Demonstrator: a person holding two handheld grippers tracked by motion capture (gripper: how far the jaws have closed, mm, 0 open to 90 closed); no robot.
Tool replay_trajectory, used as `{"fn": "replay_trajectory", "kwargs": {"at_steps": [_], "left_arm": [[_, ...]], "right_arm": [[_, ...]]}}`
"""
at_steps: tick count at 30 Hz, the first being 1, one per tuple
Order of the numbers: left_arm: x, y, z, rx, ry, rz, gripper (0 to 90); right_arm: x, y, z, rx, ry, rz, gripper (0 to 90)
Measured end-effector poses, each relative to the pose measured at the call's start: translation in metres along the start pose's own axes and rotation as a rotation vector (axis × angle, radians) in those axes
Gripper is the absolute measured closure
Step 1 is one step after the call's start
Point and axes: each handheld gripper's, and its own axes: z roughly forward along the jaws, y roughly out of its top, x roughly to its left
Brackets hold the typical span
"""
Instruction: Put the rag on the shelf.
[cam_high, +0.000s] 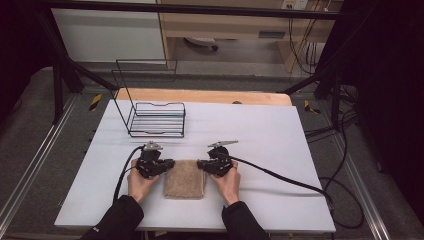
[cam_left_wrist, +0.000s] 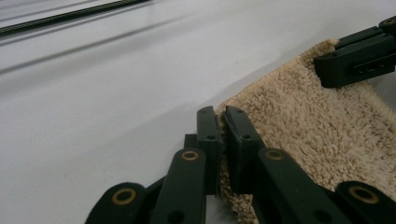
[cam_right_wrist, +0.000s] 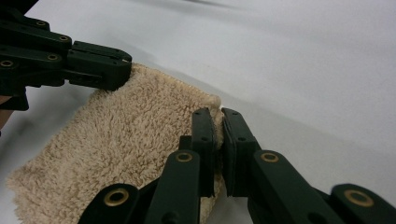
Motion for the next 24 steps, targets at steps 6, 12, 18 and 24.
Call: {"fn": "replay_trajectory", "kwargs": {"at_steps": [6, 12, 18, 24], "left_arm": [[-0.001, 0.001, -0.005, -0.022, -0.007, 0.002, 84.8], [-0.002, 0.002, -0.016, -0.056, -0.018, 0.006, 84.9], [-0.005, 0.003, -0.025, -0.091, -0.032, 0.010, 84.9], [-0.009, 0.005, -0.033, -0.121, -0.033, 0.024, 84.9]], "right_arm": [[0.002, 0.002, -0.007, -0.016, 0.014, -0.008, 85.0], [0.006, 0.004, -0.016, -0.050, 0.033, -0.019, 85.1], [0.010, 0.004, -0.025, -0.084, 0.043, -0.032, 85.1], [0.015, 0.004, -0.034, -0.120, 0.057, -0.049, 85.0]]}}
